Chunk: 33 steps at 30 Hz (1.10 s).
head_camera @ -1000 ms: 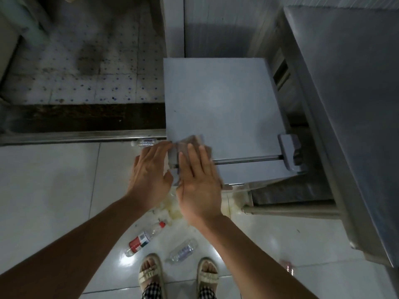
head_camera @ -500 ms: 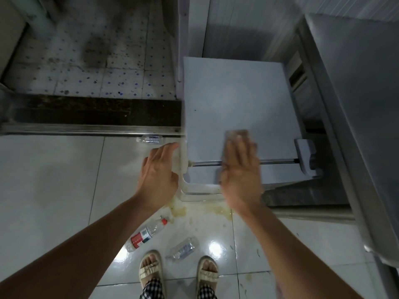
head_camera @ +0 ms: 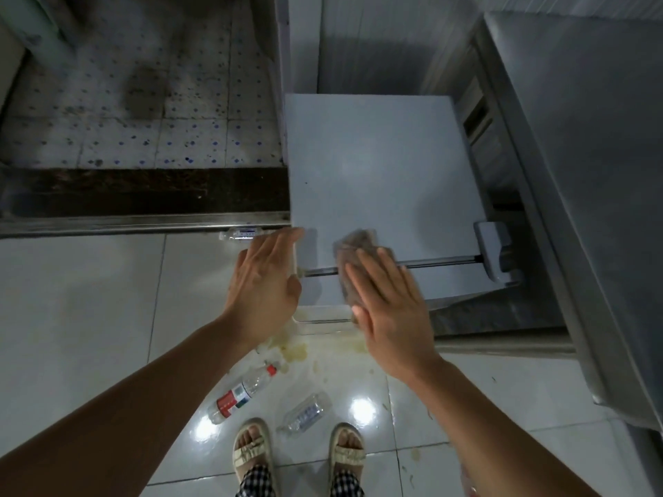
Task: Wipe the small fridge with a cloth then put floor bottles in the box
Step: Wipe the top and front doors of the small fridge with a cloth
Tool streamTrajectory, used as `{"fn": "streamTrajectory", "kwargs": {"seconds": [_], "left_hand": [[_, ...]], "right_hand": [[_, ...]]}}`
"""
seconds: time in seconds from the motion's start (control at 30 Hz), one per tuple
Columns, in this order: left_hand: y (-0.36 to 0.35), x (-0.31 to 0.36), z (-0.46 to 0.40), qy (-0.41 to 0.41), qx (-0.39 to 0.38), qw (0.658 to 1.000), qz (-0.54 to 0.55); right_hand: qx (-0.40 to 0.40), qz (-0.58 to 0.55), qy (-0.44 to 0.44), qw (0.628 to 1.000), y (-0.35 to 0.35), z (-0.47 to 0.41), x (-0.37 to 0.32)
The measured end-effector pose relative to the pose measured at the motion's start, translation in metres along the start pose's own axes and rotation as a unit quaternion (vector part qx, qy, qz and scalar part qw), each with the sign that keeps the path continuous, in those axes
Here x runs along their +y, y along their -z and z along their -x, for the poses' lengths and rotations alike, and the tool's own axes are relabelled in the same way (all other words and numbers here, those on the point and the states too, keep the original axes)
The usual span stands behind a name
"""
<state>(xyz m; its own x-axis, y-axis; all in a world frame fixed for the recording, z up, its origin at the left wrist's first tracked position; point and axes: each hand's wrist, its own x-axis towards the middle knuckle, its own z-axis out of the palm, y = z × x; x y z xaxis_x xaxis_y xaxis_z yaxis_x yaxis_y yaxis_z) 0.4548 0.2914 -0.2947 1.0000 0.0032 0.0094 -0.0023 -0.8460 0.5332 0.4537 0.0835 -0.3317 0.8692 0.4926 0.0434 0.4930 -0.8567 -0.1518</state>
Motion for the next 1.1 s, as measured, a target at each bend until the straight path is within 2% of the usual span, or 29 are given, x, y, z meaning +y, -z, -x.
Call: {"fn": "streamTrajectory", "kwargs": {"seconds": [0.2, 0.4, 0.63, 0.8, 0.93, 1.1], "left_hand": [[-0.035, 0.043, -0.021, -0.046, -0.023, 0.999, -0.006], [-0.064, 0.075, -0.041, -0.07, -0.064, 0.992, -0.08], [-0.072, 0.074, -0.046, -0.056, -0.091, 0.986, -0.126], [-0.07, 0.074, -0.047, -0.057, -0.092, 0.986, -0.126], [-0.071, 0.074, -0.048, -0.053, -0.091, 0.987, -0.124], [-0.071, 0.076, -0.05, -0.049, -0.101, 0.984, -0.135]], "right_hand": [[-0.024, 0.064, -0.103, 0.992, 0.026, 0.021, 0.088], [0.014, 0.084, -0.157, 0.984, 0.025, 0.016, 0.099], [-0.014, 0.068, -0.246, 0.967, 0.041, -0.043, 0.132], [-0.033, 0.072, -0.26, 0.962, 0.042, 0.023, 0.109], [-0.041, 0.074, -0.235, 0.968, 0.038, 0.014, 0.115], [0.034, 0.023, -0.26, 0.965, 0.033, -0.022, 0.113]]}}
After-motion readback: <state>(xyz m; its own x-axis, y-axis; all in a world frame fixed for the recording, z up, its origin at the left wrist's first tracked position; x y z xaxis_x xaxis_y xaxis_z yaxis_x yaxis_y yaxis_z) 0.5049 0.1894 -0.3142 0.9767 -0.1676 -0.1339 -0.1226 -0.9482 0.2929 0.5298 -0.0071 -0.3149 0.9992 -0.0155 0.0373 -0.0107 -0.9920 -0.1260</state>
